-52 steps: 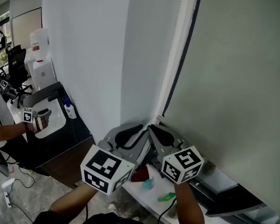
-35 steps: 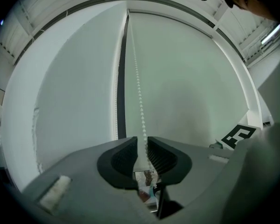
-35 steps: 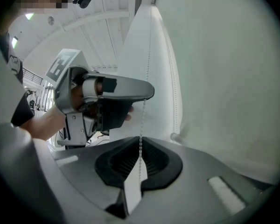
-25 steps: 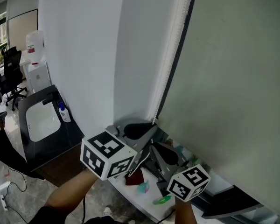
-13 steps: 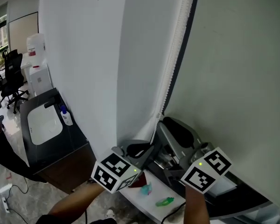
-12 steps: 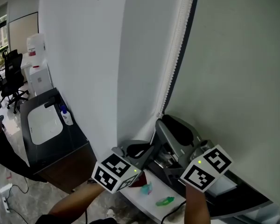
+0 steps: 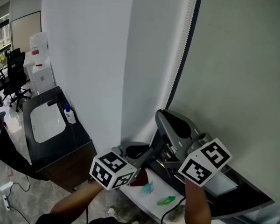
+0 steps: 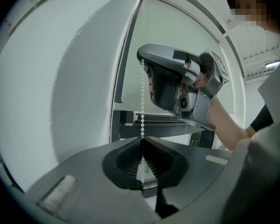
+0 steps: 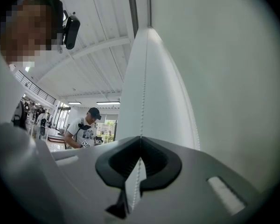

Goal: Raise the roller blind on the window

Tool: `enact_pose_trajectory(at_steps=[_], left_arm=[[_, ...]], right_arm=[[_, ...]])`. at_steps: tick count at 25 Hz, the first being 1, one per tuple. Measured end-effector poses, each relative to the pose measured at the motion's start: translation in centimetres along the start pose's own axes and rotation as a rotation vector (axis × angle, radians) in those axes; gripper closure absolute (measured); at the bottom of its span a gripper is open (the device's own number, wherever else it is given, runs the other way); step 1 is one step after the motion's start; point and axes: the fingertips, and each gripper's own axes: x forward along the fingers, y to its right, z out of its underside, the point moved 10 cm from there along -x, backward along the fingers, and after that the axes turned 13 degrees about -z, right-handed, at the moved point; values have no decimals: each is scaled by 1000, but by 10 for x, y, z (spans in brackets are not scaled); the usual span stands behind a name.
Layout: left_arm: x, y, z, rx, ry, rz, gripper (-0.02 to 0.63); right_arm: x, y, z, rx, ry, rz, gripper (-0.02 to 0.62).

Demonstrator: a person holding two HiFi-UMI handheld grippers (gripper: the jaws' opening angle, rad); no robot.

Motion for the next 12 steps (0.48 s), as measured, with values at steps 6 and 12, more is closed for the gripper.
enact_pose_trajectory(at_steps=[6, 12], left_arm=[[-24, -7, -27, -108, 69, 23, 576], [-51, -13, -92, -169, 284, 17, 549]], right_arm=[[-8, 7, 0, 16, 5, 28, 589], [-14, 1, 1, -33, -11, 60, 589]])
